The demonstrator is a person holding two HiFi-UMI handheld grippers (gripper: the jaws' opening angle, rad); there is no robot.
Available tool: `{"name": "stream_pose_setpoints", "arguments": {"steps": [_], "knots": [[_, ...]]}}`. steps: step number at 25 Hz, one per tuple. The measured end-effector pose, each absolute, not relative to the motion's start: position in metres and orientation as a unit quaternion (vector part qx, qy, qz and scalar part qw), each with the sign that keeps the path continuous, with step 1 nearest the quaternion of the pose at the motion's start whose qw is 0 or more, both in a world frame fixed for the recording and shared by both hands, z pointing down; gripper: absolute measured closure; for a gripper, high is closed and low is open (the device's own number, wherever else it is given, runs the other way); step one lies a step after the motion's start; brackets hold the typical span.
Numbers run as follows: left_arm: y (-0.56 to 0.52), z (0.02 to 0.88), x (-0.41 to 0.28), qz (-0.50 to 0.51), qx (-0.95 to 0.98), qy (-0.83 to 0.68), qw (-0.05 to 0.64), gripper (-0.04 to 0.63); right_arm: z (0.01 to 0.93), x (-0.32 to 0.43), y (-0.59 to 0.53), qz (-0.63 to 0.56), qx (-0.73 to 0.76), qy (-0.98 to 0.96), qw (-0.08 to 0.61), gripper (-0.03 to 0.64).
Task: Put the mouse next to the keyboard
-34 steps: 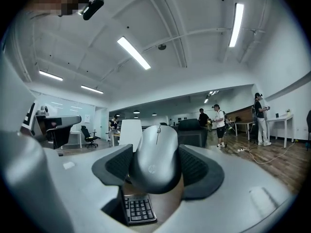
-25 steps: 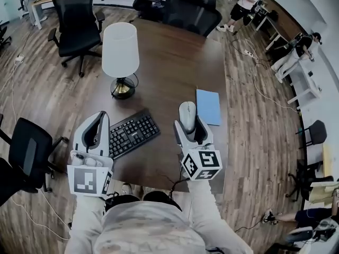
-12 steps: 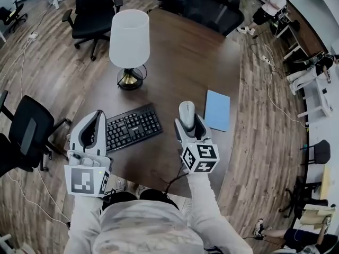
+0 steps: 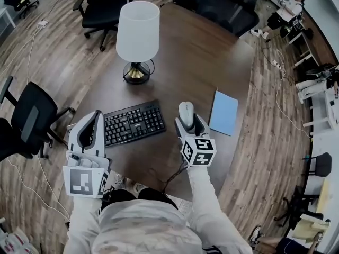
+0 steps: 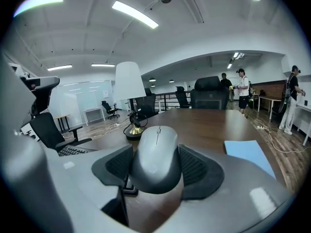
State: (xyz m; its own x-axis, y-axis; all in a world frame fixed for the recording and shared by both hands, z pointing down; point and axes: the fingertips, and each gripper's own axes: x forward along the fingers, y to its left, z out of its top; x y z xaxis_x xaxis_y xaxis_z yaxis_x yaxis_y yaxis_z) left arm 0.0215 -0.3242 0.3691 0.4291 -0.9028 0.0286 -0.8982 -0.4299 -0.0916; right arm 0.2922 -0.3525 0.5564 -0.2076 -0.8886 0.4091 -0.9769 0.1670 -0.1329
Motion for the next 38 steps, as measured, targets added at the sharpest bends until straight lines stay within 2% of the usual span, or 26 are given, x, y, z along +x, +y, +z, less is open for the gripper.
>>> {"name": "stream_pose_setpoints", "arguments": {"steps": [38], "knots": [[-0.321,0.396,0.0,-0.069,-0.81,0.582,0.015,0.591,0.675,0.292,-0.39,0.252,0.575,-0.739,0.246,0.307]]}}
